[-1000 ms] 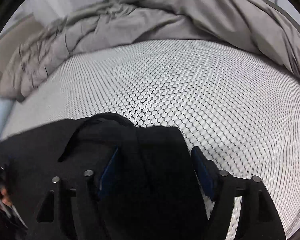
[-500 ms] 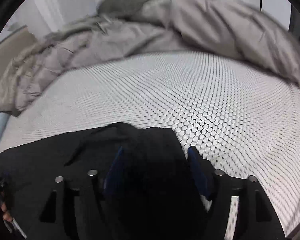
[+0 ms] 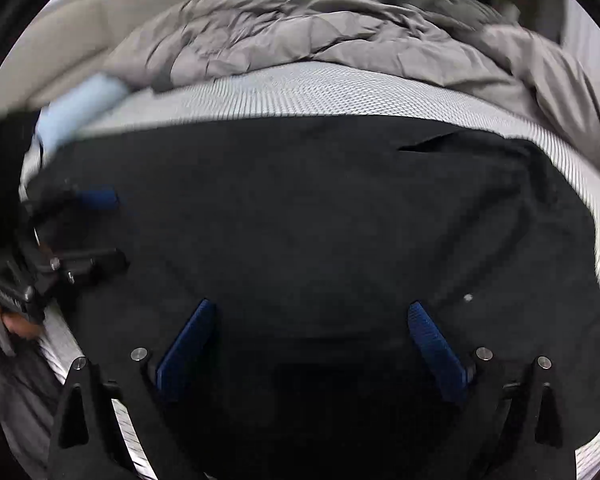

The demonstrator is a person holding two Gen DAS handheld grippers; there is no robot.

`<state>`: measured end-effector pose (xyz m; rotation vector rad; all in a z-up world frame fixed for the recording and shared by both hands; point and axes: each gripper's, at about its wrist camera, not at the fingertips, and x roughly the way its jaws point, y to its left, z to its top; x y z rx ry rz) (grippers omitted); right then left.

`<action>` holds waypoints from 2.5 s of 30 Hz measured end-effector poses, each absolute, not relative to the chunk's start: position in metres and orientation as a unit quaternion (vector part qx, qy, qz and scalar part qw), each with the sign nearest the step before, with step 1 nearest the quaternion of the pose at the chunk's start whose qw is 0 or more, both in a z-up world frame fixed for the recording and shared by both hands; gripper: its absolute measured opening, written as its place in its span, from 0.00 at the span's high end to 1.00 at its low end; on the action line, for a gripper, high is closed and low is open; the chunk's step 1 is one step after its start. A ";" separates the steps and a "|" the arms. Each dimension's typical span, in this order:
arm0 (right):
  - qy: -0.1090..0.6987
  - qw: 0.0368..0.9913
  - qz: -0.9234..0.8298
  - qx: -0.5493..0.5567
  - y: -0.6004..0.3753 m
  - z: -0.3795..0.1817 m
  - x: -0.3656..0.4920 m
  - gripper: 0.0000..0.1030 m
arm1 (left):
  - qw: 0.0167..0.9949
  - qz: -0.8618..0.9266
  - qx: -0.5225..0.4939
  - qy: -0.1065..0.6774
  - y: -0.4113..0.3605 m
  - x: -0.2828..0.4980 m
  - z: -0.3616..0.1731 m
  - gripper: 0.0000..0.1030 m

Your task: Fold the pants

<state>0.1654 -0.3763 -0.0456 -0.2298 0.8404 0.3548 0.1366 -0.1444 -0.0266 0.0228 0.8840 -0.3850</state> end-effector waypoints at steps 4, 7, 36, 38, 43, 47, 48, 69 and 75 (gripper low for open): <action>0.403 0.903 0.100 -0.113 -0.415 -0.032 0.158 0.05 | 0.890 -0.166 -0.008 0.425 -0.142 0.138 -0.033 0.01; 0.392 0.907 0.063 -0.142 -0.436 -0.032 0.151 0.05 | 0.890 -0.146 -0.002 0.433 -0.144 0.138 -0.033 0.01; 0.403 0.913 0.032 -0.056 -0.426 -0.030 0.145 0.04 | 0.892 -0.136 -0.010 0.430 -0.125 0.125 -0.013 0.01; 0.398 0.915 0.035 -0.055 -0.425 -0.029 0.143 0.04 | 0.892 -0.137 -0.005 0.431 -0.129 0.127 -0.015 0.01; 0.383 0.916 0.096 -0.072 -0.389 -0.026 0.142 0.04 | 0.891 -0.148 0.001 0.430 -0.136 0.130 -0.015 0.01; 0.387 0.906 0.138 -0.099 -0.350 -0.032 0.151 0.04 | 0.890 -0.154 0.002 0.430 -0.135 0.132 -0.015 0.01; 0.389 0.903 0.146 -0.110 -0.342 -0.032 0.155 0.04 | 0.890 -0.154 0.003 0.429 -0.133 0.132 -0.015 0.01; 0.387 0.917 -0.076 -0.068 -0.531 -0.030 0.128 0.03 | 0.896 -0.110 -0.004 0.430 -0.105 0.137 -0.025 0.01; 0.300 0.954 0.015 -0.018 -0.491 0.011 0.115 0.03 | 0.910 -0.145 -0.006 0.388 -0.129 0.131 0.006 0.01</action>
